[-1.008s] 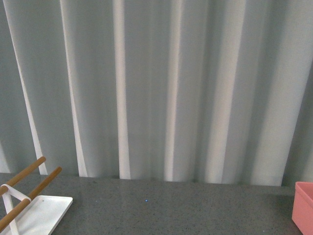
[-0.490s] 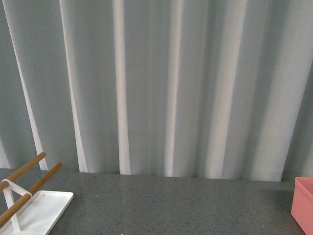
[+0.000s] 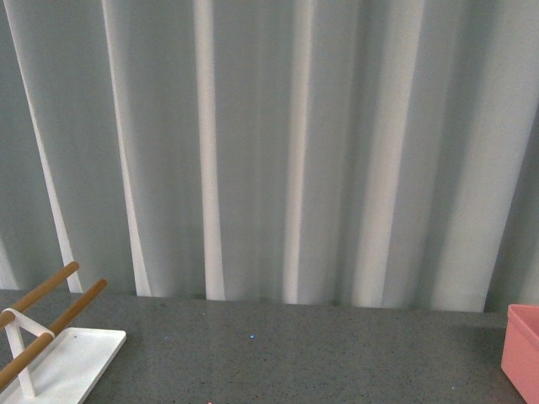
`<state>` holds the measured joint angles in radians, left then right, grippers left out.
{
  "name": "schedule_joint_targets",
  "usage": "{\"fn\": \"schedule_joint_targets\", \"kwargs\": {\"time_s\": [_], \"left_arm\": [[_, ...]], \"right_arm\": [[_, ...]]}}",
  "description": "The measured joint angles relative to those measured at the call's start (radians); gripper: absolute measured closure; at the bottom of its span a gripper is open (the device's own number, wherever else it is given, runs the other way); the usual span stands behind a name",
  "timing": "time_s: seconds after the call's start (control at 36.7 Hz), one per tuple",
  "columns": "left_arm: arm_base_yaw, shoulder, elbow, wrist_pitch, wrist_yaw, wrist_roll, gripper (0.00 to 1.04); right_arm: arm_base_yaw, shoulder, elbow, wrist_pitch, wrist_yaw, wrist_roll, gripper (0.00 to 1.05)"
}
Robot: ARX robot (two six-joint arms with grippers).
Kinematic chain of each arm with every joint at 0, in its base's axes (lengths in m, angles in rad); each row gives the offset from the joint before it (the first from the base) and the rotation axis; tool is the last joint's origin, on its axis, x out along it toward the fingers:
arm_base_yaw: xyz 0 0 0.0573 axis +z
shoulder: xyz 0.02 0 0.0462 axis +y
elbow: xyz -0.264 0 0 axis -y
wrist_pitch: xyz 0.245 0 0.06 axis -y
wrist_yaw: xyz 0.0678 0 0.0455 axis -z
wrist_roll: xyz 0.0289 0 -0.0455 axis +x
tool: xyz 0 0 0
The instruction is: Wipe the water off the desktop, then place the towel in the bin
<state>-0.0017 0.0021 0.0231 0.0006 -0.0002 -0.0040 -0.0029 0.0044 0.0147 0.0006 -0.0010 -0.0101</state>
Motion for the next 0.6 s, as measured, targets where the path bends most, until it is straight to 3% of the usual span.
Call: {"fn": "schedule_joint_targets", "kwargs": {"time_s": [0.25, 0.41, 0.6], "left_arm": [[0.0, 0.0, 0.0, 0.0, 0.0, 0.0, 0.07], [0.0, 0.0, 0.0, 0.0, 0.0, 0.0, 0.07], [0.0, 0.0, 0.0, 0.0, 0.0, 0.0, 0.07]], "right_arm": [[0.0, 0.0, 0.0, 0.0, 0.0, 0.0, 0.41], [0.0, 0.0, 0.0, 0.0, 0.0, 0.0, 0.06], [0.0, 0.0, 0.0, 0.0, 0.0, 0.001, 0.07]]}}
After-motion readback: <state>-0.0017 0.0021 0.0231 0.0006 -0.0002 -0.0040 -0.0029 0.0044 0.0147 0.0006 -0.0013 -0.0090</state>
